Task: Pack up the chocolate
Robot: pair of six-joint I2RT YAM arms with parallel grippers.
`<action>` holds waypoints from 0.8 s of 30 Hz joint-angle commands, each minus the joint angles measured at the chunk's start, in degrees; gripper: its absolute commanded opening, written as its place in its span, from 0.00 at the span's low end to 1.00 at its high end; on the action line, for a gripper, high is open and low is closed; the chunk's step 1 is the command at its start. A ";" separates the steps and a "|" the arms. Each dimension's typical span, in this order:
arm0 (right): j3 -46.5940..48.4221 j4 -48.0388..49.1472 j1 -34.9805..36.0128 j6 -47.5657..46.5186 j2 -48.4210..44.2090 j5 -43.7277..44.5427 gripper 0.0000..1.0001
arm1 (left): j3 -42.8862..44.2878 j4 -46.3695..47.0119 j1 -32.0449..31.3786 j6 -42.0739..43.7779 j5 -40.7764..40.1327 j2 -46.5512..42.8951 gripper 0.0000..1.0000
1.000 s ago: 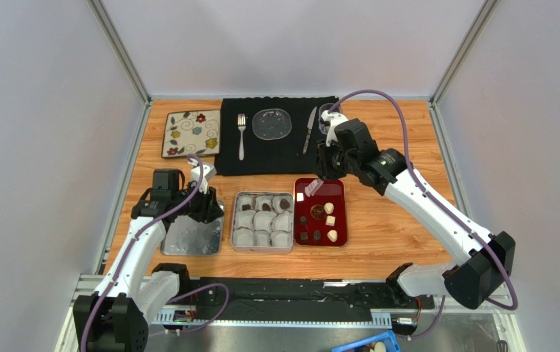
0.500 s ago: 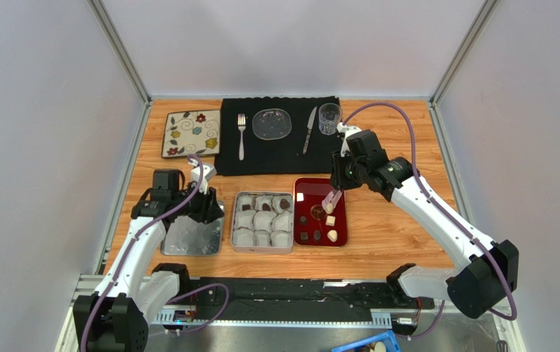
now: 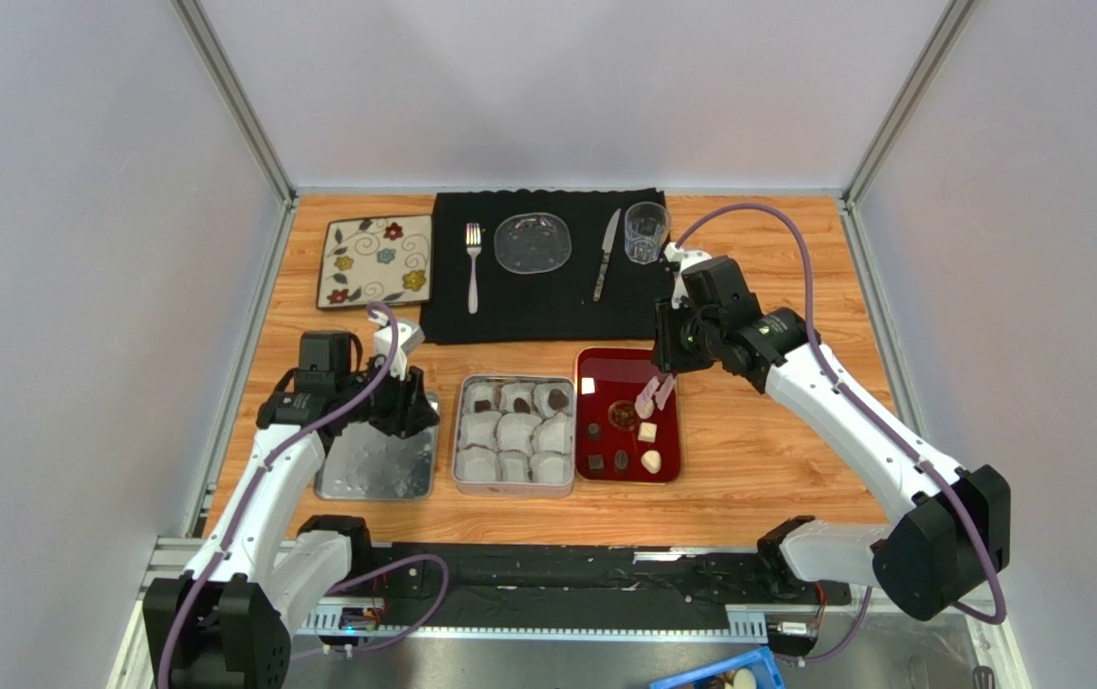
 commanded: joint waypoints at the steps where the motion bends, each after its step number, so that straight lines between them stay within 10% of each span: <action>1: 0.23 3.48 -0.56 -0.38 0.76 0.23 0.32 | 2.39 0.24 0.11 0.65 1.36 -0.61 0.46; 24: -0.29 6.47 -1.00 -0.20 4.81 0.05 0.32 | 2.66 0.16 0.11 0.65 1.54 -0.87 0.46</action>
